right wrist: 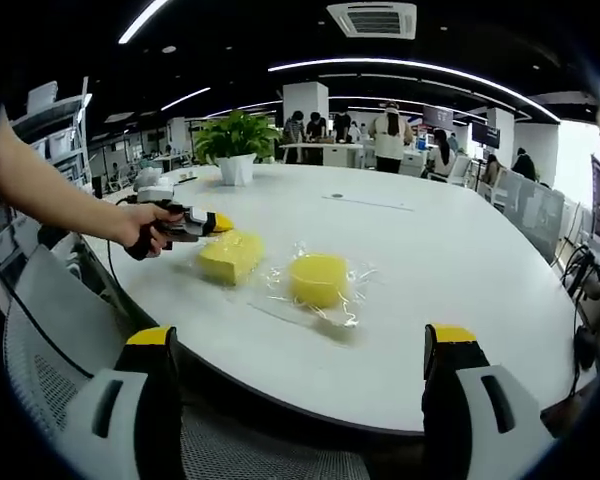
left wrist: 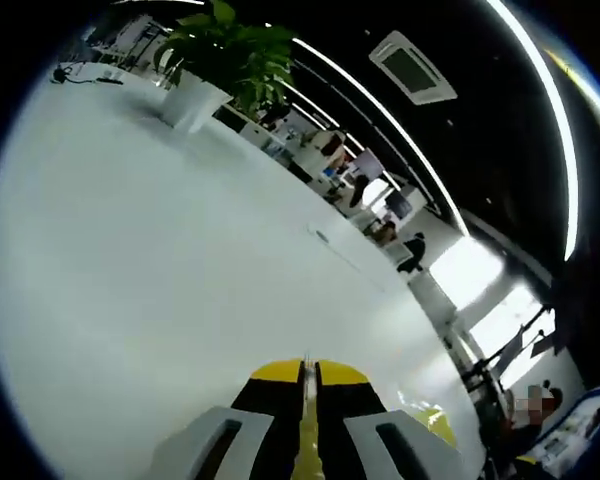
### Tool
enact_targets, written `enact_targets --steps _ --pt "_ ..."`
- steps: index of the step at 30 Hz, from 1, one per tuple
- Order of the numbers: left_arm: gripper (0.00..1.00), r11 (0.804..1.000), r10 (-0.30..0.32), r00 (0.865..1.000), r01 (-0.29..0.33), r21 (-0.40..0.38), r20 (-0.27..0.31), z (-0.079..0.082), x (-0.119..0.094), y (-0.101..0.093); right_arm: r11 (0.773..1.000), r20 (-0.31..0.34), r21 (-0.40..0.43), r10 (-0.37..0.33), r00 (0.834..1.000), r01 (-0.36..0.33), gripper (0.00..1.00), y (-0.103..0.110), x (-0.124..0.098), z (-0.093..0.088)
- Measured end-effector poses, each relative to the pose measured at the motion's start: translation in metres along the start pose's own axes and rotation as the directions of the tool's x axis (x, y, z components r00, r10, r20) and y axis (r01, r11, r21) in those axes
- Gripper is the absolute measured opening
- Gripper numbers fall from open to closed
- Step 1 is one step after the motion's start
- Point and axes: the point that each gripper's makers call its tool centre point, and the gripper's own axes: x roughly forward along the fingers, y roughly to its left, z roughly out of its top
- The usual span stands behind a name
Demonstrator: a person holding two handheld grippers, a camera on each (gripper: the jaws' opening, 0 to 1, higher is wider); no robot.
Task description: Compare the silicone blocks by pressing each to a similar depth, holding the contact briefly, and releasing to observe deformation and rebound differences across the visible hardness samples.
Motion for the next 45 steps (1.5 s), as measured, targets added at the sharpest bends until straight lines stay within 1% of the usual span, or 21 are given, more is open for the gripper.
enact_targets --steps 4,8,10,15,17,18,20,21,23,25,26,29,31,33,34,38,40,42,43,44,45 --pt "0.15 1.000 0.003 1.000 -0.003 -0.012 -0.006 0.001 -0.001 0.005 1.000 -0.009 -0.004 0.001 1.000 -0.001 0.96 0.000 0.000 -0.002" --pt "0.22 1.000 -0.015 0.999 0.016 0.017 -0.040 -0.002 -0.003 0.001 1.000 -0.014 -0.011 0.001 1.000 -0.002 0.96 0.000 0.001 -0.003" --pt "0.25 0.995 -0.039 0.997 0.044 0.086 -0.060 -0.002 -0.007 -0.004 1.000 -0.016 -0.018 0.001 1.000 -0.002 0.96 0.000 0.001 -0.003" --pt "0.34 0.981 -0.048 0.999 0.051 0.189 -0.020 0.013 -0.028 -0.009 1.000 -0.006 -0.018 -0.007 1.000 0.007 0.96 -0.002 0.001 -0.002" --pt "0.39 0.945 -0.072 0.996 0.082 0.316 -0.043 0.013 -0.041 -0.015 1.000 -0.012 -0.015 -0.001 1.000 0.001 0.96 -0.001 0.001 -0.003" --pt "0.38 0.920 -0.092 0.994 0.109 0.376 -0.062 0.011 -0.047 -0.020 1.000 -0.013 -0.016 0.000 1.000 0.000 0.96 -0.001 0.001 -0.003" --pt "0.39 0.878 -0.113 0.991 0.131 0.460 -0.067 0.014 -0.061 -0.027 1.000 -0.011 -0.021 -0.002 1.000 0.002 0.95 0.000 0.001 -0.003" --pt "0.40 0.868 -0.123 0.990 0.141 0.476 -0.068 0.016 -0.068 -0.031 1.000 -0.011 -0.021 -0.003 1.000 0.002 0.96 0.000 0.001 -0.003" --pt "0.42 0.866 -0.154 0.985 0.174 0.470 -0.082 0.022 -0.088 -0.043 1.000 -0.010 -0.018 -0.005 1.000 0.005 0.96 0.000 0.001 -0.003" --pt "0.45 0.838 -0.213 0.976 0.208 0.504 -0.049 0.032 -0.110 -0.058 1.000 -0.004 -0.019 -0.008 1.000 0.008 0.96 -0.001 0.001 -0.002" --pt "0.48 0.834 -0.221 0.974 0.214 0.509 -0.047 0.033 -0.118 -0.061 1.000 -0.003 -0.022 -0.010 1.000 0.010 0.96 -0.001 0.002 -0.002" --pt "0.55 0.788 -0.226 0.970 0.234 0.569 -0.087 0.024 -0.141 -0.064 0.999 -0.001 -0.032 -0.011 1.000 0.011 0.96 0.000 0.002 -0.002" --pt "0.57 0.789 -0.222 0.971 0.231 0.569 -0.085 0.022 -0.148 -0.064 0.999 -0.001 -0.035 -0.011 1.000 0.011 0.96 0.000 0.002 -0.002" --pt "0.57 0.819 -0.229 0.970 0.240 0.522 -0.086 0.017 -0.155 -0.065 0.999 0.001 -0.037 -0.009 1.000 0.009 0.96 0.001 0.002 -0.002" --pt "0.59 0.824 -0.241 0.966 0.253 0.507 -0.090 0.014 -0.157 -0.067 0.999 0.001 -0.039 -0.009 1.000 0.009 0.96 0.001 0.002 -0.002" --pt "0.62 0.805 -0.228 0.969 0.241 0.542 -0.093 0.004 -0.163 -0.064 0.999 -0.004 -0.047 -0.010 1.000 0.009 0.95 0.002 0.002 -0.003" --pt "0.65 0.772 -0.190 0.978 0.202 0.602 -0.084 -0.001 -0.163 -0.058 0.998 -0.009 -0.055 -0.006 1.000 0.006 0.96 0.003 0.002 -0.004" --pt "0.64 0.768 -0.190 0.975 0.220 0.601 -0.113 -0.013 -0.164 -0.060 0.998 -0.010 -0.058 0.000 1.000 -0.001 0.96 0.005 0.002 -0.005" --pt "0.64 0.738 -0.181 0.973 0.231 0.634 -0.145 -0.018 -0.164 -0.059 0.999 -0.007 -0.053 0.005 1.000 -0.005 0.96 0.006 0.002 -0.004" --pt "0.65 0.699 -0.172 0.976 0.218 0.681 -0.135 -0.016 -0.164 -0.061 0.999 -0.003 -0.048 0.012 1.000 -0.013 0.95 0.007 0.001 -0.004" --pt "0.67 0.685 -0.180 0.976 0.216 0.695 -0.126 -0.015 -0.165 -0.065 0.999 0.003 -0.050 0.018 1.000 -0.018 0.95 0.008 0.001 -0.002"
